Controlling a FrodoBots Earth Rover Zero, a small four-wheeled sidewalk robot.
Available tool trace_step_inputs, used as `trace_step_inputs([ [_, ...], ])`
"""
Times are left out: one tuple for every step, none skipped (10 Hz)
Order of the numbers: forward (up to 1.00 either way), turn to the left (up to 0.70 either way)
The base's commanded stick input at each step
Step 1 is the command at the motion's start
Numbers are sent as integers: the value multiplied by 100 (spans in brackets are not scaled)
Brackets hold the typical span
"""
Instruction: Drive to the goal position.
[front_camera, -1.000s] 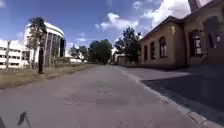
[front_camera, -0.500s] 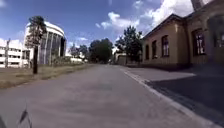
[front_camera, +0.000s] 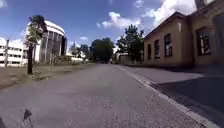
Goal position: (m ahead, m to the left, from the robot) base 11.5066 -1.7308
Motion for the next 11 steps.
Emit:
trace_step_inputs([
  [85,0],
  [85,0],
  [85,0],
  [85,0],
  [85,0],
  [85,0],
  [85,0],
  [85,0],
  [85,0],
  [85,0],
  [85,0],
])
